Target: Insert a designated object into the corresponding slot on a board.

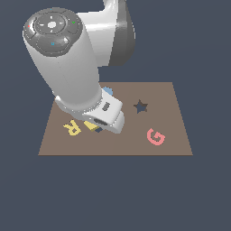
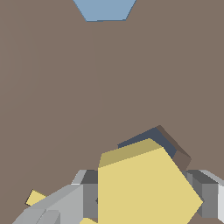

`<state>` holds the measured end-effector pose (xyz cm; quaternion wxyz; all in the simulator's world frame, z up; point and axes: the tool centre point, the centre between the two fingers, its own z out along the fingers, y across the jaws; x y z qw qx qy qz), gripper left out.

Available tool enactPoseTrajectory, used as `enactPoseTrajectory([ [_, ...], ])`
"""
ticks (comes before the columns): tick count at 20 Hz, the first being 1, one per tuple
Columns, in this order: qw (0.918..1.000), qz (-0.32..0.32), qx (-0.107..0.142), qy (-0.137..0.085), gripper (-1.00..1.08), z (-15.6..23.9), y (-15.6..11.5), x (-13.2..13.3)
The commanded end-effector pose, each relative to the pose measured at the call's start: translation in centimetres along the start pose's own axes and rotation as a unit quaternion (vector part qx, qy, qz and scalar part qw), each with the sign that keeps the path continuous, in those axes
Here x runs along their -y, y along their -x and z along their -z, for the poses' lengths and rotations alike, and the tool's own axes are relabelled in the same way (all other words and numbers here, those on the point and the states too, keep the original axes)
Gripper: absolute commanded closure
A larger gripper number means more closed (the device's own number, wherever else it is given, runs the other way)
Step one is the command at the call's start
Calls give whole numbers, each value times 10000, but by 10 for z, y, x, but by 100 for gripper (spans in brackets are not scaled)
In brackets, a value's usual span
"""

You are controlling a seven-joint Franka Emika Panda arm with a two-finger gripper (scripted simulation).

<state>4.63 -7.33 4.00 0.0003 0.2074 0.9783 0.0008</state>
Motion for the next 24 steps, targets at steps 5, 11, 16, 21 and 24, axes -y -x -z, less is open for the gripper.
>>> enactPoseTrajectory([
  [5,9987,517,0,-1,108,1,-5,-12],
  [11,9982,598,-3,0,108,0,-6,-14],
  [16,9981,620,-2,1,108,-9,-7,-14],
  [21,9981,620,-2,1,-92,-9,-7,-14],
  [24,9981,620,-2,1,-92,-9,-7,-14],
])
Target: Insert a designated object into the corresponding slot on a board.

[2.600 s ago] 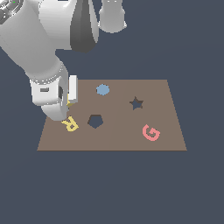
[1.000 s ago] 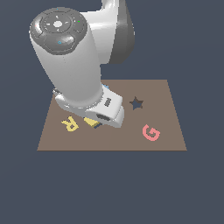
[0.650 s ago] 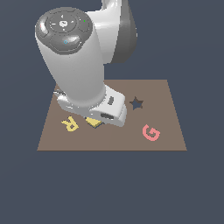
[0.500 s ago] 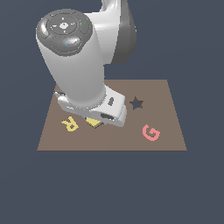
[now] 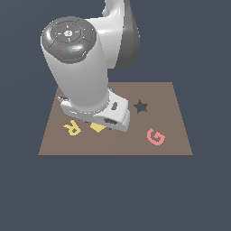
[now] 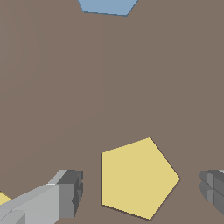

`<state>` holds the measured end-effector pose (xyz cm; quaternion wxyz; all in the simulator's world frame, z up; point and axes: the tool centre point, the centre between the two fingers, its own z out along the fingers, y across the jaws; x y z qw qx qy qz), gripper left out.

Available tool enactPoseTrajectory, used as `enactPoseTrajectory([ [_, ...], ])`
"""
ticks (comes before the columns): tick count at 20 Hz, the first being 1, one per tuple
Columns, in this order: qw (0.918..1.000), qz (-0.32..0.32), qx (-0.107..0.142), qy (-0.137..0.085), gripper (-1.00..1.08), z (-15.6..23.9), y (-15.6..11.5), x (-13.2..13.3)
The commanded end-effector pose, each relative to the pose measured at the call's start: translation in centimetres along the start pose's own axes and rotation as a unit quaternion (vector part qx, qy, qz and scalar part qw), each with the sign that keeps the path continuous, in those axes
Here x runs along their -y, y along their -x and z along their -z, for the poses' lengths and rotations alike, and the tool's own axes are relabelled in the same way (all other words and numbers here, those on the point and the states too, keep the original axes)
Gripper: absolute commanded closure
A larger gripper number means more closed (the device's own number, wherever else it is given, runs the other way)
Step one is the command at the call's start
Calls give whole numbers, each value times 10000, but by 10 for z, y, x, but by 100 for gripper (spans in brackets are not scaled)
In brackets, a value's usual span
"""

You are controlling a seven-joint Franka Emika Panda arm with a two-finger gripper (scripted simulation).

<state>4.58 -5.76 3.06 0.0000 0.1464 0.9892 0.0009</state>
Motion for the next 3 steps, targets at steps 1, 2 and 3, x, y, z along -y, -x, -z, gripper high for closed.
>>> enactPoseTrajectory([
  [1,10000,0,1,0,-92,0,0,0],
  [2,10000,0,1,0,-92,0,0,0],
  [3,10000,0,1,0,-92,0,0,0],
])
